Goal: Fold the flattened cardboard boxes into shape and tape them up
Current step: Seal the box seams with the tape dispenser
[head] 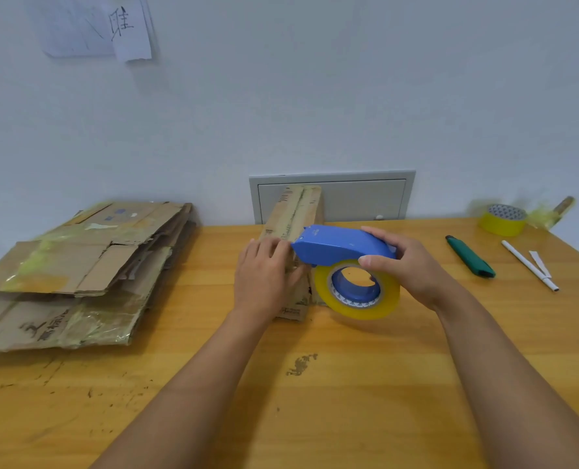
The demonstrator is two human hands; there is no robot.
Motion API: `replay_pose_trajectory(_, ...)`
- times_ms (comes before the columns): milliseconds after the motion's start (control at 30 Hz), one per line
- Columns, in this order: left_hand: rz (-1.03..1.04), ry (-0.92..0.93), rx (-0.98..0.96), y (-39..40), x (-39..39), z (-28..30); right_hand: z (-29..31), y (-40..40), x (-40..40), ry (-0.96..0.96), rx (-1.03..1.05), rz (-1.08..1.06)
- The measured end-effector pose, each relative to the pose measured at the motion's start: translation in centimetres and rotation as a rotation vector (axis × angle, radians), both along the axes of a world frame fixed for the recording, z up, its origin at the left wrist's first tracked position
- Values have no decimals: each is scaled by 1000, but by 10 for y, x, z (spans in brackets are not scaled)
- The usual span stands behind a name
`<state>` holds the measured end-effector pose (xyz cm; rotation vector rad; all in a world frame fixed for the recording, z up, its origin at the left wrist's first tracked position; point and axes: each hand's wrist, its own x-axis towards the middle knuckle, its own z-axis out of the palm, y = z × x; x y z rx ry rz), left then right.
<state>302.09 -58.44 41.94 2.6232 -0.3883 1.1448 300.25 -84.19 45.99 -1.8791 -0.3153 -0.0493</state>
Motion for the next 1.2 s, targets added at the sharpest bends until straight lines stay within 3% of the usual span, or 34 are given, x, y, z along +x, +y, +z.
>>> replay_pose_trajectory(467,16,164,-9,-2,0,7,12,-40,-16,1,-134,-18)
replay_pose_trajectory(733,-145,387,21,7,-8,29,31,-22,3,25,-309,9)
replay_pose_trajectory(867,-145,435,-24,7,-6,34,20,-17,9,120,-551,78)
replay_pose_trajectory(1000,-101,433,-25,2,-4,31,16,-36,7,55,-257,-156)
replay_pose_trajectory(1200,17,412,-51,-13,0,25,-4,-27,12,-30,-94,-405)
